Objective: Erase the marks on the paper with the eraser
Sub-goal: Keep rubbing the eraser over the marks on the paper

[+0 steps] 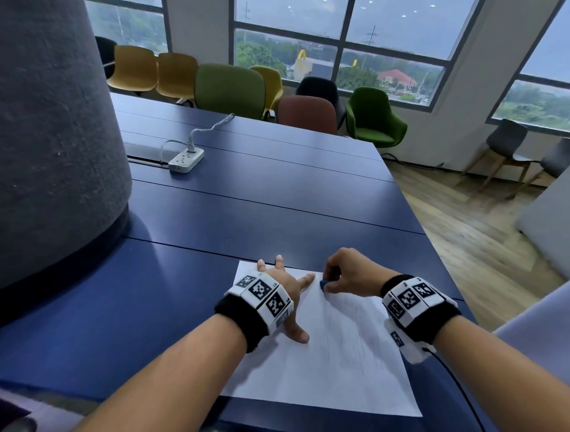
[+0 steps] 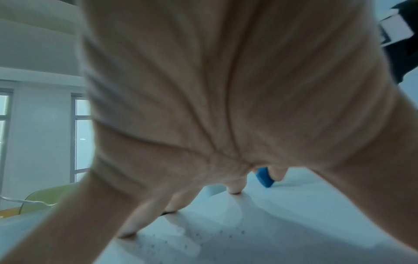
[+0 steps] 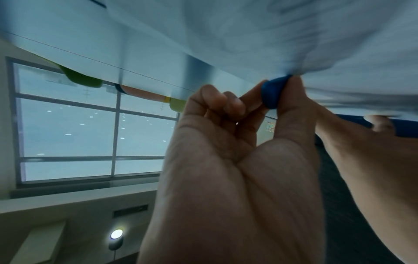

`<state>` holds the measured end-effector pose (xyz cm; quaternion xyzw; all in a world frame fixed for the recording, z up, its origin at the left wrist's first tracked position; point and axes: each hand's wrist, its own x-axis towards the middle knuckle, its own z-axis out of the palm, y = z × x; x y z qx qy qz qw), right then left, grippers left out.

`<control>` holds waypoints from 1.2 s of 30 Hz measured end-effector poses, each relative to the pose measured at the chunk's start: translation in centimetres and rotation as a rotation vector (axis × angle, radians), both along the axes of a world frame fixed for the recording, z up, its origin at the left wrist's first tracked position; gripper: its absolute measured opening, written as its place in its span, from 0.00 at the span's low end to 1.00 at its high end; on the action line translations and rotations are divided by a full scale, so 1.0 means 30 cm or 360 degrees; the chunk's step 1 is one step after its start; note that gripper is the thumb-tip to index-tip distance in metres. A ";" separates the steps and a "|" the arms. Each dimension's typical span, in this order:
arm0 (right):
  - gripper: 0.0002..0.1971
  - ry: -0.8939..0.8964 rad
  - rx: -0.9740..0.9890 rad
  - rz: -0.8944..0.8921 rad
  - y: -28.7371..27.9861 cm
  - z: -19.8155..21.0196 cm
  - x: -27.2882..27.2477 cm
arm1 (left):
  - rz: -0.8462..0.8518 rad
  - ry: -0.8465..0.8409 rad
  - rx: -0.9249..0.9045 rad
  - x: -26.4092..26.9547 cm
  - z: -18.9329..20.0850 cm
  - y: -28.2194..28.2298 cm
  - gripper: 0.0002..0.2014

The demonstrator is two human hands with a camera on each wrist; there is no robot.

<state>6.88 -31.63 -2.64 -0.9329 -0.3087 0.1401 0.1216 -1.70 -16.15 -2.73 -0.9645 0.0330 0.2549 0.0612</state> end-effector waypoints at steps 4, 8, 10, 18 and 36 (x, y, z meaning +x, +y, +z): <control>0.06 0.0270 -0.0116 0.0130 -0.001 0.009 -0.039 | 0.0014 0.0031 -0.0010 0.002 -0.002 0.003 0.63; 0.07 0.0127 -0.0006 -0.0024 0.005 0.013 0.017 | -0.0008 -0.0004 -0.0003 -0.003 0.004 -0.002 0.62; 0.06 0.0084 0.0052 -0.0062 0.004 0.001 0.021 | -0.0018 -0.0013 -0.0003 -0.005 0.003 -0.002 0.62; 0.05 0.0078 0.0013 -0.0057 -0.002 0.003 0.025 | 0.0010 0.0009 -0.0010 0.006 -0.005 -0.001 0.63; 0.06 0.0076 0.0068 -0.0162 -0.036 -0.005 0.022 | 0.0038 0.0031 -0.0034 0.013 -0.013 0.002 0.63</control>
